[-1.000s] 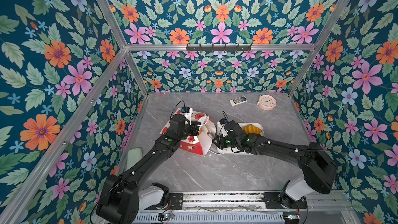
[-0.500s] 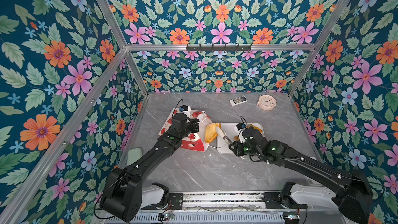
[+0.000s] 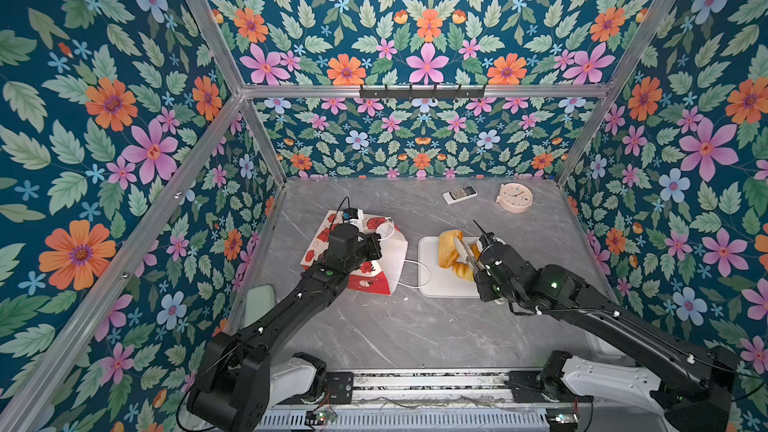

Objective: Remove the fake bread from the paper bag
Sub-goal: 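Lift the bread out with the tongs and lower it onto the tray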

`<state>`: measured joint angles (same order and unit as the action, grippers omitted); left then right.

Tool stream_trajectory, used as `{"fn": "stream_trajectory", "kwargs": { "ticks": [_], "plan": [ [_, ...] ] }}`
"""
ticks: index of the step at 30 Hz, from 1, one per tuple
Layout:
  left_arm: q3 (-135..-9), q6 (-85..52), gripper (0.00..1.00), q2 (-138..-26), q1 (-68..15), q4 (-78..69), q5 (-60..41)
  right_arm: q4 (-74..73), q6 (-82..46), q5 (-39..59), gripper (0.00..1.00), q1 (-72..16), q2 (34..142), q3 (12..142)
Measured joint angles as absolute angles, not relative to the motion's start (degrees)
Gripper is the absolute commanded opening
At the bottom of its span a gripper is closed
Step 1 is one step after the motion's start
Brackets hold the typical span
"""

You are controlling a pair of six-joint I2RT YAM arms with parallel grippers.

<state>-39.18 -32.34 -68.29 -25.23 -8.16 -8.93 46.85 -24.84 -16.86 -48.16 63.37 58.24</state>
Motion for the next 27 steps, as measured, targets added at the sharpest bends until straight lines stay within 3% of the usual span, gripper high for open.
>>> {"fn": "stream_trajectory", "kwargs": {
  "ticks": [12, 27],
  "plan": [
    [-37.63, -31.46, 0.00, -64.73, -25.12, -7.66, -8.93, 40.71, -11.07, -30.39, 0.25, -48.16, 72.20, 60.29],
    [-36.73, -31.27, 0.00, -64.16, -24.40, -7.46, -8.75, 36.05, -5.89, -31.31, 0.27, -52.90, 76.36, 56.29]
  ]
}}
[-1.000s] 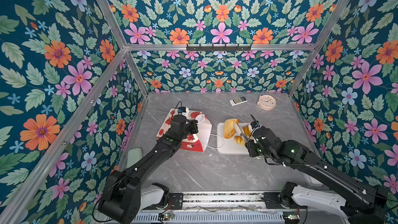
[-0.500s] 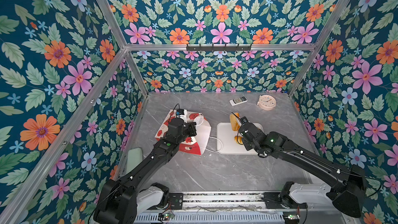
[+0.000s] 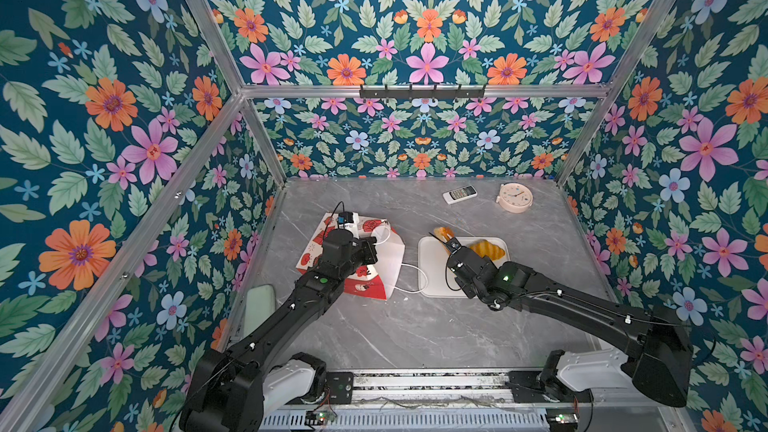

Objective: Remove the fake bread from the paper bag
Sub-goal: 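Lift the bread out with the tongs and lower it onto the tray, then open the tongs and move them back toward the bag opening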

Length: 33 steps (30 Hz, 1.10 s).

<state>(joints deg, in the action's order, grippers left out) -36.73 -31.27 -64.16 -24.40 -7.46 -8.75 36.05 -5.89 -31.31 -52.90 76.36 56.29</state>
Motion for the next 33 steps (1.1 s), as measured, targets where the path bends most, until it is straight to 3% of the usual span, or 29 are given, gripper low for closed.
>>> {"fn": "stream_trajectory", "kwargs": {
  "ticks": [16, 33],
  "plan": [
    [-36.38, -31.29, 0.00, -64.75, -23.99, -7.75, -8.91, 42.65, -13.39, -19.51, 0.41, -56.36, 74.74, 53.91],
    [-36.36, -31.29, 0.00, -65.54, -23.75, -8.14, -8.99, 43.07, -15.44, -14.46, 0.41, -56.34, 69.04, 52.60]
  ]
}}
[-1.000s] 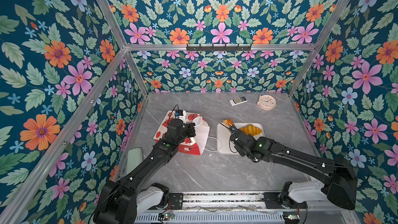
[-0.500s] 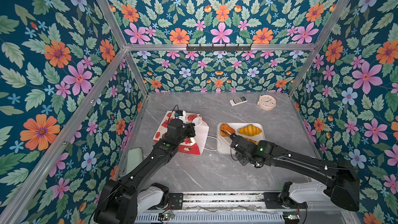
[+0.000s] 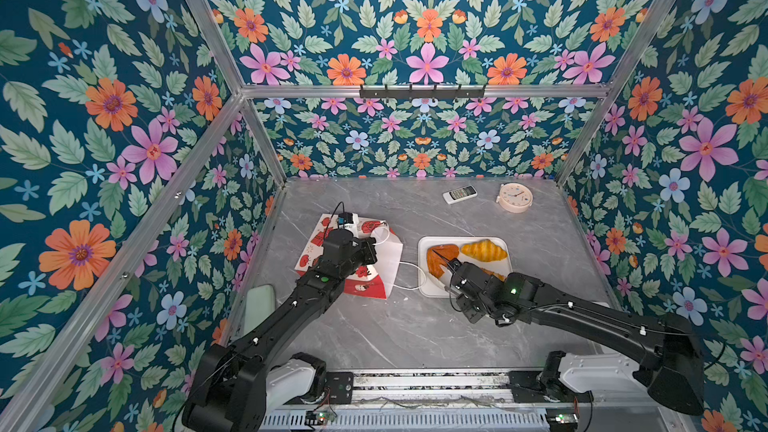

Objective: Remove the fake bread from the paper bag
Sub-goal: 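Open the tongs and move them back toward the bag opening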

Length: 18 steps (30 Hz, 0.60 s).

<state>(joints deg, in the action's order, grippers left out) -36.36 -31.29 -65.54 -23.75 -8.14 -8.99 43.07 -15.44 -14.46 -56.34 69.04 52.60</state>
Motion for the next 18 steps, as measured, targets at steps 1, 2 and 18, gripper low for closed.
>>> {"fn": "stream_trajectory", "kwargs": {
  "ticks": [1, 2, 18],
  "plan": [
    [-36.36, -31.31, 0.00, -65.65, -23.75, -8.16, -9.02, 42.63, -15.97, -14.31, 0.41, -56.31, 67.77, 52.38],
    [-36.36, -31.31, 0.00, -65.71, -23.73, -8.19, -9.02, 42.17, -16.21, -14.17, 0.40, -56.16, 66.57, 52.14],
    [-39.35, -27.99, 0.00, -65.73, -23.62, -5.48, -9.80, 29.85, -21.52, 0.49, 0.40, -54.15, 63.64, 50.78]
  ]
}}
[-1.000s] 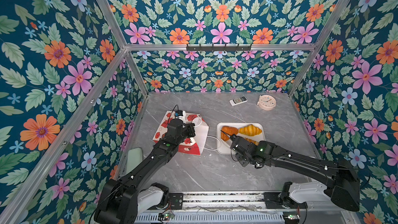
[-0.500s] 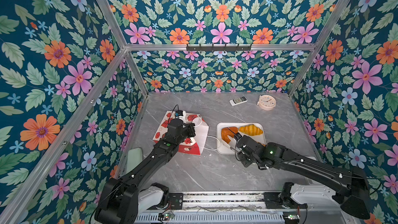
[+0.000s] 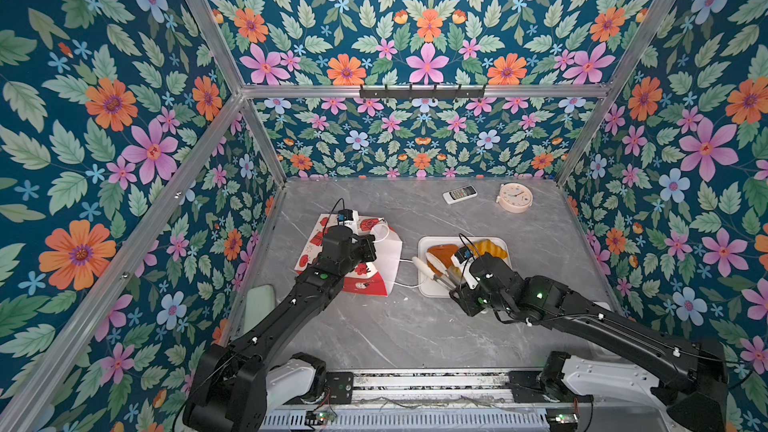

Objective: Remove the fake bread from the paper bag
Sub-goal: 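Open the tongs and move them back toward the bag opening, then insert the tongs into the bag and pinch the yellow ring bread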

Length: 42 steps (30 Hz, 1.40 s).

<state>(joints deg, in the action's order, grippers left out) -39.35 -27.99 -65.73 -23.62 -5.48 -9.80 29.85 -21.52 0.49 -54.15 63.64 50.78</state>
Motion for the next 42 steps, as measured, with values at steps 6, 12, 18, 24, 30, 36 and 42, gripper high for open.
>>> {"fn": "stream_trajectory", "kwargs": {
  "ticks": [6, 12, 18, 24, 30, 36, 42],
  "plan": [
    [-45.10, -20.93, 0.00, -66.30, -23.62, 0.58, -11.88, 18.20, -24.47, 7.68, 0.39, -56.97, 72.14, 50.78],
    [-50.00, -11.55, 0.00, -68.60, -23.62, 4.49, -10.24, 10.09, -26.59, 9.67, 0.38, -57.06, 77.56, 49.63],
    [-47.86, -2.66, 0.00, -69.04, -23.64, 2.17, -10.85, 6.98, -26.81, 7.16, 0.36, -57.14, 81.58, 51.22],
    [-43.05, 2.09, 0.00, -66.30, -23.62, -0.64, -15.75, 6.44, -28.25, 2.57, 0.37, -57.01, 82.21, 52.05],
    [-40.66, 3.42, 0.00, -61.82, -23.62, -0.82, -19.84, 4.95, -30.74, 2.83, 0.39, -55.42, 83.48, 51.27],
    [-40.45, 3.62, 0.00, -60.99, -23.62, -0.30, -21.61, 3.16, -31.92, 6.09, 0.42, -54.22, 84.49, 51.27],
    [-41.04, 3.36, 0.00, -62.83, -23.62, -1.04, -22.20, 3.01, -32.25, 8.43, 0.44, -52.86, 87.81, 54.70]
  ]
}}
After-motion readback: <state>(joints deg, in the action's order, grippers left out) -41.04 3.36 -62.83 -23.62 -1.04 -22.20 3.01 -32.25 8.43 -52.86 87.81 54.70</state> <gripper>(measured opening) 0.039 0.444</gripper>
